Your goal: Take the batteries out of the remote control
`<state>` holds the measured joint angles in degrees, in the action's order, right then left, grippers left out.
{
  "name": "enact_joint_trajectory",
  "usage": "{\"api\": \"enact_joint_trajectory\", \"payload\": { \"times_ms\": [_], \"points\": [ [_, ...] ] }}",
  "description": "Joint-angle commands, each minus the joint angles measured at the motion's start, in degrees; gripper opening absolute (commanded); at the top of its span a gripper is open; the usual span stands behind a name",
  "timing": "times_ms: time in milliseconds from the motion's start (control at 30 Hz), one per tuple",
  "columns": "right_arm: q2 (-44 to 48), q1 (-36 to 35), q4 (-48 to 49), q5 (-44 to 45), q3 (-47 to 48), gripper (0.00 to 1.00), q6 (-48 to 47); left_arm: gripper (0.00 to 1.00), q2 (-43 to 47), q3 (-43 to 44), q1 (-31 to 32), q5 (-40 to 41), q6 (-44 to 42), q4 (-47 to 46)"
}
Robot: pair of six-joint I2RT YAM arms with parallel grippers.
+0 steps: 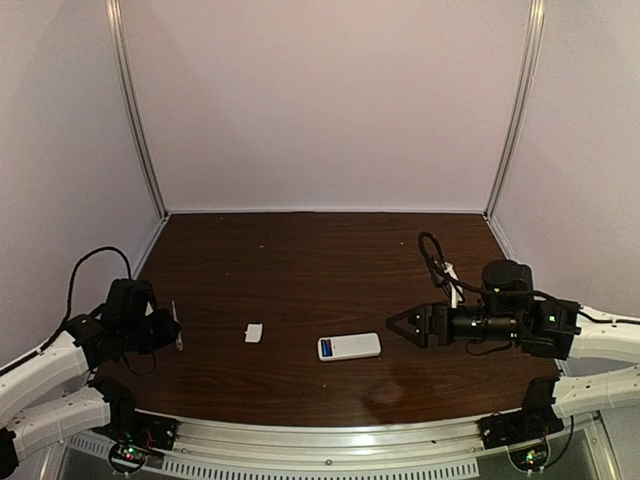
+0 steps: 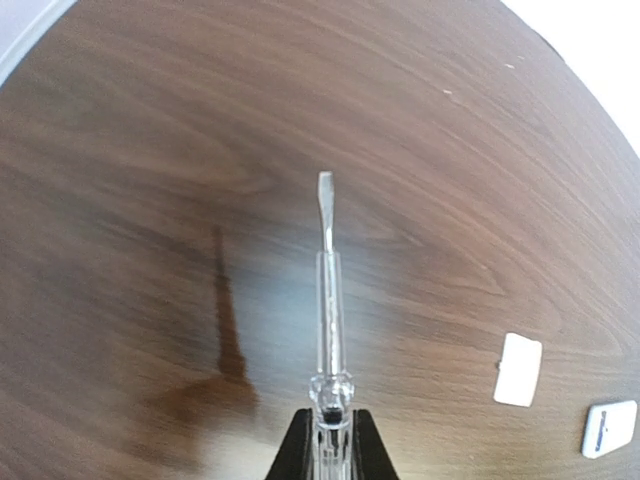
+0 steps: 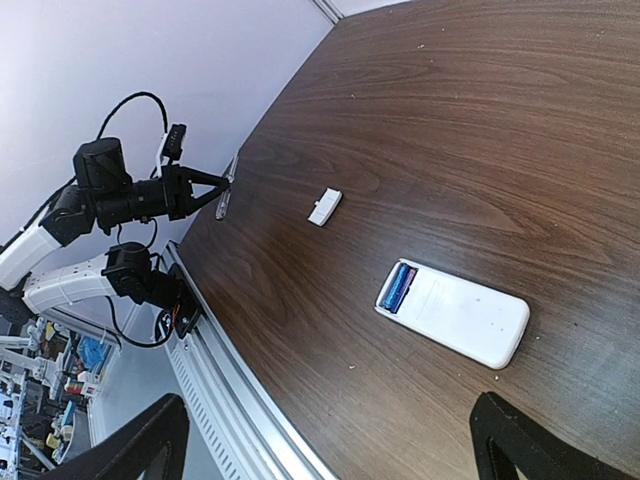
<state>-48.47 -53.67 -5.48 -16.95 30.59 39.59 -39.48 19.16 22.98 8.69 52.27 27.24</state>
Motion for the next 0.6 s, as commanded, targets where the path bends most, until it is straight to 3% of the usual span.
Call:
{"api": "enact_joint_trajectory", "payload": {
  "times_ms": [0, 200, 567],
  "points": [
    [0.7, -1.3, 4.4, 0.1, -1.8, 1.0, -0.4, 0.0, 0.5, 0.0, 2.9, -2.8, -2.2, -6.9],
    [0.4, -5.6, 10.4, 3.8, -4.0, 1.0, 0.2, 0.0, -2.3, -1.4, 6.4, -5.9, -3.5, -16.7],
    [-9.9, -16.2, 24.4, 14.4, -3.7, 1.0, -3.0, 0.0, -5.0, -4.7, 8.5, -11.6, -2.5, -30.1]
  ]
}}
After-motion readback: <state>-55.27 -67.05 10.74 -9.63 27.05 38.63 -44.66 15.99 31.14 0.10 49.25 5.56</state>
